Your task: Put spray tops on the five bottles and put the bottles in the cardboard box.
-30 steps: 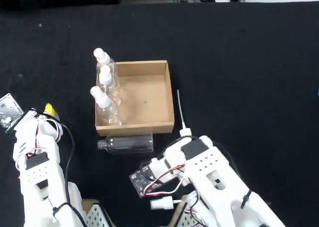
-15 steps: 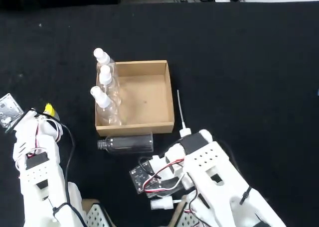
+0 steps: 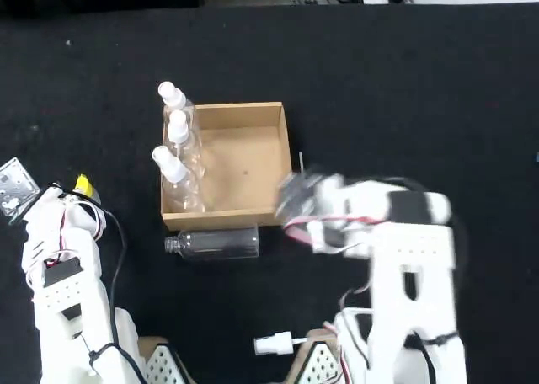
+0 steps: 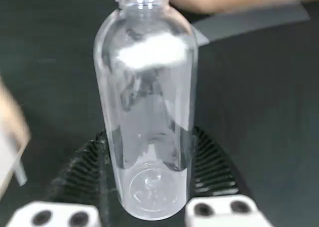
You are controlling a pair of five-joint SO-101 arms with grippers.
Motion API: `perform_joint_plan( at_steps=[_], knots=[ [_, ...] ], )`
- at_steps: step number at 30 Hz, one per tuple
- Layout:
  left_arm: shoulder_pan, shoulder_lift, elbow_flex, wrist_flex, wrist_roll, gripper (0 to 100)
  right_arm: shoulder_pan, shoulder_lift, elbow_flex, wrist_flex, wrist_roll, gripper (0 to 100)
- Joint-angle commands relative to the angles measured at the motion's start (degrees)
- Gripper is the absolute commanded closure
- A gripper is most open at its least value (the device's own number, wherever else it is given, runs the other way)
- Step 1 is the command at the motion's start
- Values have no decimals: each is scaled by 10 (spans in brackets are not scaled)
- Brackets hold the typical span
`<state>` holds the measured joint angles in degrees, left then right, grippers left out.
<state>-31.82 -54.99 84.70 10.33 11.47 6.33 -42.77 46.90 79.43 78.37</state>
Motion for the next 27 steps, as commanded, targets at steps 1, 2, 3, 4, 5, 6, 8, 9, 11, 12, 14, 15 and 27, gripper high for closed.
perform_joint_plan(
  at_steps=[1,2,3,4,5,6,8,9,11,12,14,15,27],
  knots=[
    [-1,-11,-8,-12,-1,838,242,66,-42,-130,-137,945],
    [-1,-11,-8,-12,-1,838,275,95,-44,-142,-137,945],
    [-1,-11,-8,-12,-1,838,302,127,-50,-149,-137,943],
    [-1,-11,-8,-12,-1,838,324,159,-58,-149,-137,943],
    [-1,-11,-8,-12,-1,838,341,192,-69,-151,-140,943],
    [-2,-11,-8,-12,-1,838,355,225,-80,-151,-141,943],
    [-4,-11,-8,-12,-1,838,371,288,-108,-150,-162,942],
    [-4,-11,-8,-12,-1,838,375,317,-124,-152,-184,941],
    [-4,-11,-8,-12,-1,838,375,369,-160,-148,-221,933],
    [-4,-11,-8,-12,-1,838,374,392,-176,-142,-235,910],
    [-4,-11,-8,-12,-1,838,370,427,-211,-116,-258,827],
    [-4,-11,-8,-12,-1,838,363,438,-228,-99,-262,781],
    [-4,-11,-8,-12,-1,838,321,367,-307,11,-261,691]
  ],
)
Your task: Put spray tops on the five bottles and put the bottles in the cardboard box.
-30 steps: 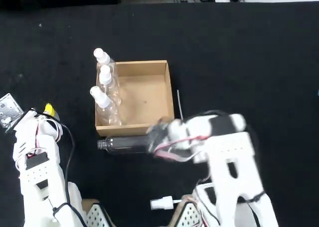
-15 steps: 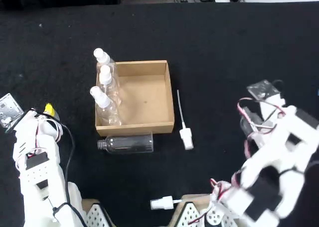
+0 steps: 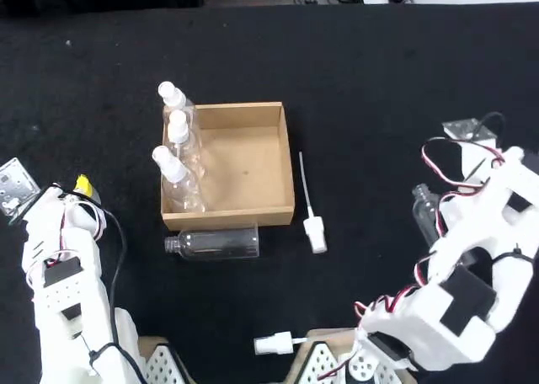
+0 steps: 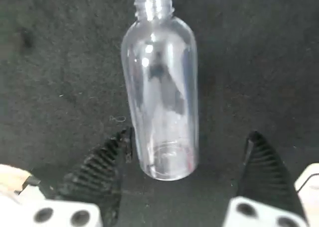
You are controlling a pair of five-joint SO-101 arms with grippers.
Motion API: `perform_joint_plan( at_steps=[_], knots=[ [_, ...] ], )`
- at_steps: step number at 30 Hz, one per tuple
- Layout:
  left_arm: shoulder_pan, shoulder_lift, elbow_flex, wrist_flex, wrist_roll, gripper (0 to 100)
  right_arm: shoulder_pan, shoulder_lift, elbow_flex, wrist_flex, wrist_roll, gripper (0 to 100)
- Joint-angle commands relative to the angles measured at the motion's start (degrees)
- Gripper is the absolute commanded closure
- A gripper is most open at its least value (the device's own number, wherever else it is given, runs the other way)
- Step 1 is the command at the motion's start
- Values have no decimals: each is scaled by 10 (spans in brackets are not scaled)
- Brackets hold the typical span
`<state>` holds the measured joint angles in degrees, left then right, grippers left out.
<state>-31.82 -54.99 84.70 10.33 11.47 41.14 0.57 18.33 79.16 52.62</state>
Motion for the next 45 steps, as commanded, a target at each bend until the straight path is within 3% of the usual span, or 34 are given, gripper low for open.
perform_joint_plan(
  at_steps=[1,8,13,17,20,22,26,32,37,41,45],
  knots=[
    [-4,-11,-8,-12,-1,838,-34,-75,-15,15,-3,691],
    [-1,-11,-8,-12,-1,838,-112,-222,32,136,107,691],
    [-1,-11,-8,-12,-1,838,-232,-335,87,203,215,691],
    [-5,-11,-8,-10,-1,838,-360,-374,135,204,218,691],
    [-5,-12,-12,11,-2,834,-413,-373,161,185,193,691],
    [-4,-17,-25,50,-13,834,-411,-370,166,153,157,691],
    [-5,-17,-108,168,-64,834,-340,-361,162,135,145,691],
    [-2,-14,-342,406,-178,834,-177,-357,116,135,183,691],
    [12,-11,-549,511,-244,834,-81,-357,112,135,209,691],
    [90,-9,-692,574,-267,834,-40,-357,112,135,207,691],
    [239,-9,-770,639,-307,834,-6,-356,112,120,207,691]
  ],
)
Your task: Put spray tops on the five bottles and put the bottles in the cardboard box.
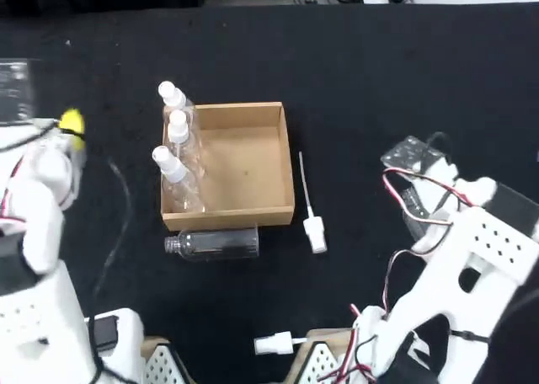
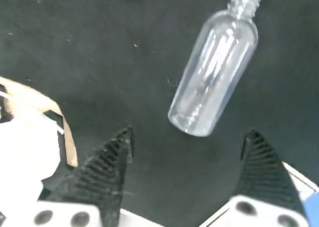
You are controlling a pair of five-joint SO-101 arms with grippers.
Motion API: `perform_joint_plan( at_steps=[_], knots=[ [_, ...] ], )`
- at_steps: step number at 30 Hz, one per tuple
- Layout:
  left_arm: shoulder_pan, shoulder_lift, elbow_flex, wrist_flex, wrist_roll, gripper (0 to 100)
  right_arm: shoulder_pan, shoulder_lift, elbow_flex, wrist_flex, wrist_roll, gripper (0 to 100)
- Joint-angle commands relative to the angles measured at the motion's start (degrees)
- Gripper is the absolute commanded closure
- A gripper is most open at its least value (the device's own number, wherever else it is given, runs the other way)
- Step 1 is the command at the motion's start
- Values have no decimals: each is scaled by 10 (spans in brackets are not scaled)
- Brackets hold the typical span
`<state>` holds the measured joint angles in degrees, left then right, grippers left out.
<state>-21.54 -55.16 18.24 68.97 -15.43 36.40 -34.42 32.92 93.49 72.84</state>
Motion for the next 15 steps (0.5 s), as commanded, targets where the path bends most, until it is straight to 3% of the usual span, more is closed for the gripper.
perform_joint_plan(
  at_steps=[1,9,15],
  knots=[
    [177,-7,-109,69,-50,834,53,-7,-34,-33,4,691],
    [495,47,-34,201,-110,833,144,-6,-22,-92,7,691],
    [657,149,79,206,-107,833,190,19,17,-157,25,691]
  ],
)
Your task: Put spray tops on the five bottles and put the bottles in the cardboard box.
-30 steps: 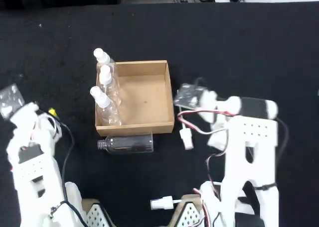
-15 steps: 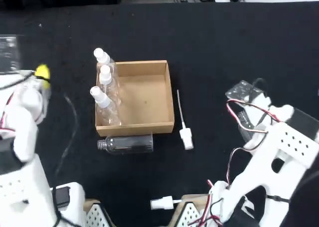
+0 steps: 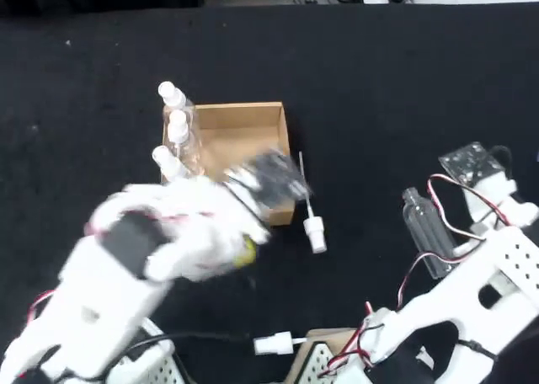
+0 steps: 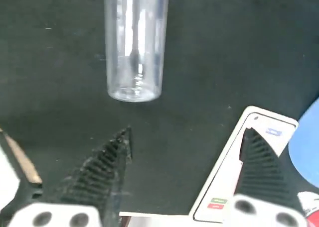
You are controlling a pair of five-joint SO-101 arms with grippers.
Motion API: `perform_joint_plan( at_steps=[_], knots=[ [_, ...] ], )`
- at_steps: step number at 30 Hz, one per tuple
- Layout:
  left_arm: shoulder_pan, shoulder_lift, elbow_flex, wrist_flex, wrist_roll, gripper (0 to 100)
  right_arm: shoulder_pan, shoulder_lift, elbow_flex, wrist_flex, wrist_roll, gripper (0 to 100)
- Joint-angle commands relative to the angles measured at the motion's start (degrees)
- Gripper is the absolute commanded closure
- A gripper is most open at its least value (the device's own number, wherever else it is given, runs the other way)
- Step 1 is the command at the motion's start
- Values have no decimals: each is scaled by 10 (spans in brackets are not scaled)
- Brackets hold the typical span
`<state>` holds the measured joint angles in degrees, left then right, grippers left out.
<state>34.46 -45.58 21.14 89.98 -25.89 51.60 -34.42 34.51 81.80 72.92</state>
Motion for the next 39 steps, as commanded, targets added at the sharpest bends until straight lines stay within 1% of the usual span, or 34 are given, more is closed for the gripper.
perform_joint_plan(
  at_steps=[1,3,6,8,10,13,15,19,21,26,28,32,37,39],
  knots=[
    [115,67,71,-18,-2,833,47,31,0,-45,33,691],
    [140,87,108,-58,26,833,62,58,-13,-49,41,691],
    [163,101,155,-120,91,832,82,101,-46,-49,51,691],
    [181,101,189,-161,115,825,93,130,-72,-49,52,691],
    [195,100,222,-188,126,795,104,157,-96,-49,52,691],
    [198,100,273,-219,126,766,121,194,-129,-47,61,691],
    [197,100,304,-237,124,766,134,214,-145,-45,74,691],
    [204,100,317,-240,124,763,150,247,-174,-45,79,691],
    [222,100,318,-238,125,762,150,259,-183,-45,79,691],
    [308,105,320,-243,126,762,151,277,-192,-46,79,691],
    [333,107,321,-249,126,762,151,278,-192,-46,79,691],
    [339,107,337,-291,126,762,153,278,-192,-49,79,691],
    [339,107,395,-370,126,766,153,278,-192,-49,79,691],
    [339,107,407,-389,126,766,153,278,-192,-49,79,691]
  ],
)
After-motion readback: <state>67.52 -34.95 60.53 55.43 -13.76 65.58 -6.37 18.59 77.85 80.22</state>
